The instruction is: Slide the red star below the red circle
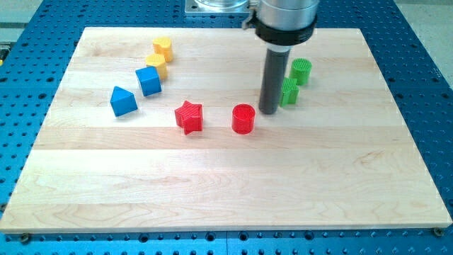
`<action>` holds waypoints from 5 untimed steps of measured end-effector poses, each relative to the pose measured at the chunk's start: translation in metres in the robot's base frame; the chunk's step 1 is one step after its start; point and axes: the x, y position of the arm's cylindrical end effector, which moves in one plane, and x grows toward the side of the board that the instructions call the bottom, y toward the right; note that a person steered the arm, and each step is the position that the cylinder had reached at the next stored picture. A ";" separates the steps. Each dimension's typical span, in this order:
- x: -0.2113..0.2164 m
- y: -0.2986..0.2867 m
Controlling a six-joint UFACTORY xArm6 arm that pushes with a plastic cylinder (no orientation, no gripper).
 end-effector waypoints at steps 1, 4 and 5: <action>0.058 0.024; 0.052 -0.035; 0.048 -0.017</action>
